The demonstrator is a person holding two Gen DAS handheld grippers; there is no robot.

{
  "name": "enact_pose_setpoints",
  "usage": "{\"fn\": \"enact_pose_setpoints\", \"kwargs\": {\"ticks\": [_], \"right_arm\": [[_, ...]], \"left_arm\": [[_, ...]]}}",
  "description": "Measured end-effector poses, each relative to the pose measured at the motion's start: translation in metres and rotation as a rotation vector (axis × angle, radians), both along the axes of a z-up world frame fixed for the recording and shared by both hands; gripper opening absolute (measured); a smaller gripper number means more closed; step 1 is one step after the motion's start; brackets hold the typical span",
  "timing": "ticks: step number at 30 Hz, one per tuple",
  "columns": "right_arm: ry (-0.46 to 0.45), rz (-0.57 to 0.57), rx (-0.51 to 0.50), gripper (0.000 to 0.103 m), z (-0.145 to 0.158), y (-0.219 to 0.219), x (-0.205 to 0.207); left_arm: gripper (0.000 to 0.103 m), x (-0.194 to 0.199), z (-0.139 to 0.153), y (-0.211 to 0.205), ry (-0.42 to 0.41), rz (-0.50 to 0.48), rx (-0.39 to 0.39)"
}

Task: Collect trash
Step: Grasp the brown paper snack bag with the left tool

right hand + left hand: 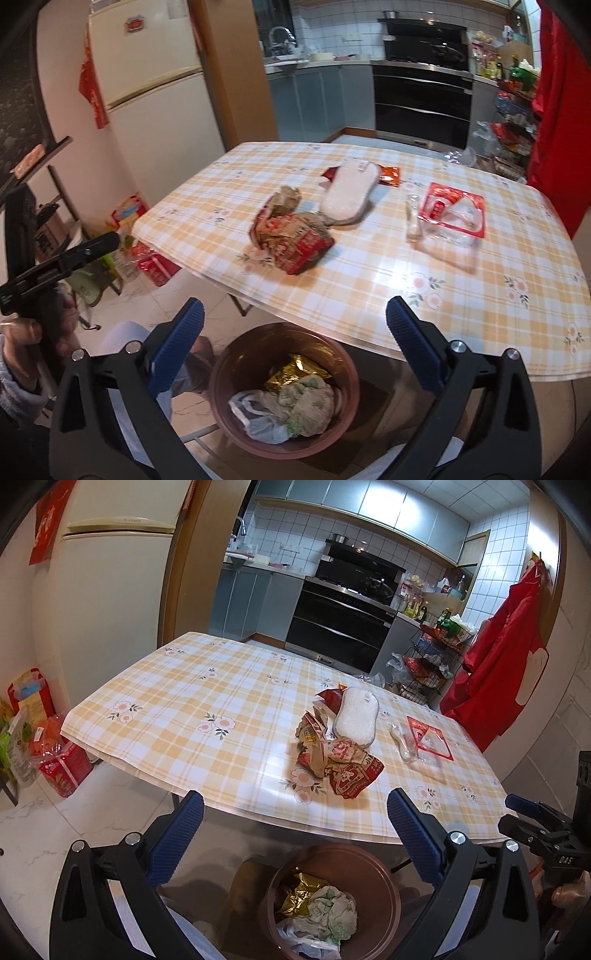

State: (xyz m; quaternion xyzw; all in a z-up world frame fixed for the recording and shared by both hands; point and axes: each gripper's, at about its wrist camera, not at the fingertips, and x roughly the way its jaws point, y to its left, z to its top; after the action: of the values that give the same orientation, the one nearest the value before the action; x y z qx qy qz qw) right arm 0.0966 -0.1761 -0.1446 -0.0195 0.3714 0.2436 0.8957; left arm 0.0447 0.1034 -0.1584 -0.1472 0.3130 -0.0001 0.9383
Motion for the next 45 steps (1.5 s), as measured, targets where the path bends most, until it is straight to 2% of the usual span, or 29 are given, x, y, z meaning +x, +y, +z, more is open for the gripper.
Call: {"fn": "enact_pose_setpoints", "kwargs": {"ticks": [13,29,34,38,45], "right_arm": [[0.055,-0.124,-0.005,0.097,-0.029,-0.027,0.015],[0.118,-0.264,0.043,0.097,-0.066,-0.066,0.047],[0.131,-0.296,0.079,0.097,-0.073,-0.078,0.060],[0.132,-0.319,0.093,0.097,-0.078,-0.086,0.071],[0.140,-0.351,0.074,0.097,-0.087,-0.098,0.099]], "left_arm": [[0.097,0.009,-0.018,-0.007,0.057,-0.012,0.022],[0.097,0.045,-0.043,-0.025,0.136,-0.051,0.059],[0.097,0.072,-0.048,-0.036,0.156,-0.088,0.055],[0.097,0.100,-0.054,-0.040,0.178,-0.103,0.018],[0.097,0.166,-0.074,-0.035,0.232,-0.053,-0.064]]}}
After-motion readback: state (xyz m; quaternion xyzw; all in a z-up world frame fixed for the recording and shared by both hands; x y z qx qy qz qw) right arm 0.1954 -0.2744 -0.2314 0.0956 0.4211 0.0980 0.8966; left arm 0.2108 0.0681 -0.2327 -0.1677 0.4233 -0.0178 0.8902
